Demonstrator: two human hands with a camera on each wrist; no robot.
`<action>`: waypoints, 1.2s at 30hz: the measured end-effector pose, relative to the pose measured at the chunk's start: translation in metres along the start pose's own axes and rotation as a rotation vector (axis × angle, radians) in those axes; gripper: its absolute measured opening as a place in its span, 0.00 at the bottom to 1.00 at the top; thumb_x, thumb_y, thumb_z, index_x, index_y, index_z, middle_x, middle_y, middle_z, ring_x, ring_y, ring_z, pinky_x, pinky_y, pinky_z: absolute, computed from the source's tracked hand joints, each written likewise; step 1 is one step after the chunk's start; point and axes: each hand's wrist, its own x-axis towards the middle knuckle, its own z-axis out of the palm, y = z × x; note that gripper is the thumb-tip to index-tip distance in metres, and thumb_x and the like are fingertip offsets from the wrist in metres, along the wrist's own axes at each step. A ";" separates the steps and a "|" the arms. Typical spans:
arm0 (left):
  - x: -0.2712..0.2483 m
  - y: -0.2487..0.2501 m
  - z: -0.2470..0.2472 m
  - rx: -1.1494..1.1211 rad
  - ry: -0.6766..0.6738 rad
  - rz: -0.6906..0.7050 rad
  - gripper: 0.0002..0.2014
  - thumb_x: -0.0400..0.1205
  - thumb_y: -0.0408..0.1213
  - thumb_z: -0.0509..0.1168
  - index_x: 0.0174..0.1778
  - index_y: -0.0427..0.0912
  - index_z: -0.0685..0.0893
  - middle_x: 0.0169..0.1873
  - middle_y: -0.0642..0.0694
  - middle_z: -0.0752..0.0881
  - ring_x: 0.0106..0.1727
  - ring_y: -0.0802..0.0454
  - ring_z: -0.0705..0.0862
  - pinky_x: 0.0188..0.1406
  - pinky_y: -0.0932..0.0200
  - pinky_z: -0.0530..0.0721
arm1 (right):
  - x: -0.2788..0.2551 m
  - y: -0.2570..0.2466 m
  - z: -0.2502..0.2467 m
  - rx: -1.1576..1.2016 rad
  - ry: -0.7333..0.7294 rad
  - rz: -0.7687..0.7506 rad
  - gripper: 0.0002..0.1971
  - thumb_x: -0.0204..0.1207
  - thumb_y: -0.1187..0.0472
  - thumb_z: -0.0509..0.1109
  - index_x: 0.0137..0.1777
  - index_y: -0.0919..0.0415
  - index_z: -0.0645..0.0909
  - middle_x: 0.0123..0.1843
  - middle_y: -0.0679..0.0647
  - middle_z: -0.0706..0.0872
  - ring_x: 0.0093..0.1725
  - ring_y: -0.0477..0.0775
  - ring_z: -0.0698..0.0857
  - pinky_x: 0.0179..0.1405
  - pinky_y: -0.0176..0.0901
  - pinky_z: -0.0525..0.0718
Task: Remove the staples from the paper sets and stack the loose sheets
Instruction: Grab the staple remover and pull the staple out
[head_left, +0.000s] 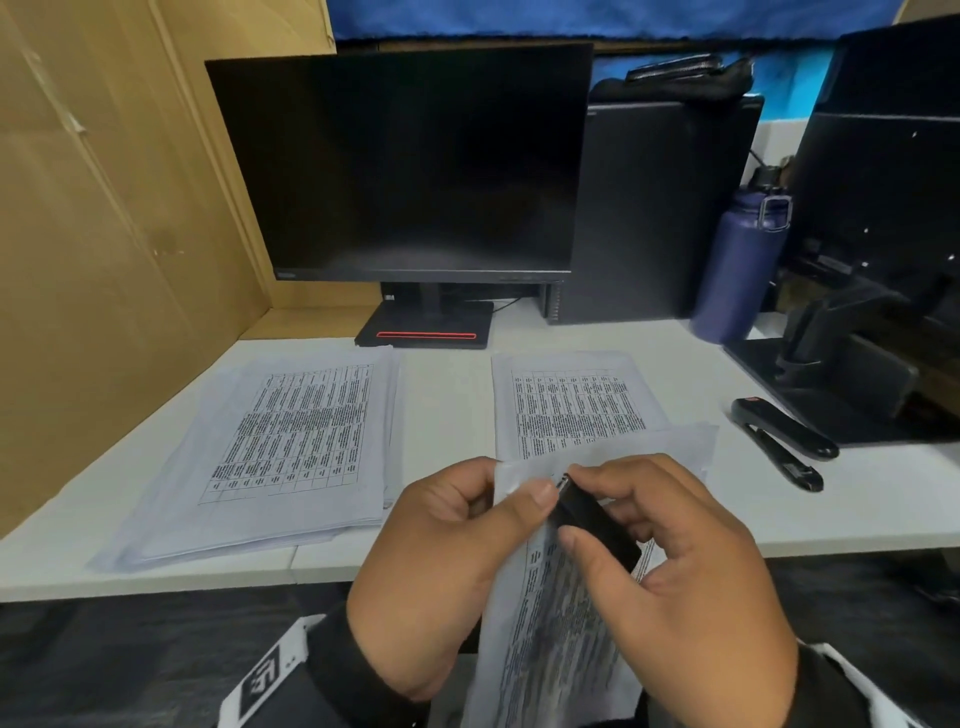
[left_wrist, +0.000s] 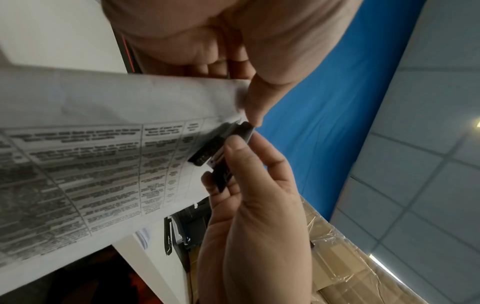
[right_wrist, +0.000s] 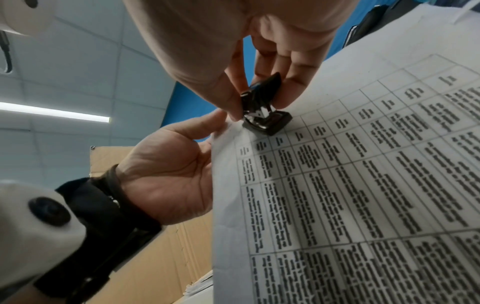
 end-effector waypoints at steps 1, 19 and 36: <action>0.000 0.000 0.000 -0.008 0.002 -0.009 0.11 0.77 0.39 0.79 0.50 0.36 0.94 0.50 0.30 0.94 0.49 0.38 0.92 0.57 0.43 0.89 | 0.000 0.000 0.000 -0.016 -0.003 -0.021 0.17 0.66 0.58 0.80 0.55 0.45 0.87 0.51 0.39 0.85 0.50 0.40 0.87 0.50 0.21 0.78; -0.003 -0.009 0.005 -0.008 0.065 0.061 0.12 0.73 0.44 0.75 0.46 0.40 0.97 0.46 0.32 0.95 0.48 0.39 0.92 0.58 0.41 0.88 | -0.004 -0.002 0.002 0.005 0.056 -0.045 0.19 0.63 0.57 0.82 0.53 0.42 0.84 0.47 0.41 0.85 0.46 0.44 0.87 0.44 0.28 0.83; 0.000 -0.001 -0.005 0.125 0.010 0.151 0.13 0.78 0.47 0.71 0.41 0.41 0.93 0.36 0.38 0.92 0.39 0.45 0.85 0.46 0.45 0.82 | 0.003 -0.015 -0.005 0.055 -0.056 0.127 0.20 0.63 0.60 0.88 0.48 0.42 0.84 0.48 0.40 0.87 0.50 0.45 0.88 0.48 0.30 0.84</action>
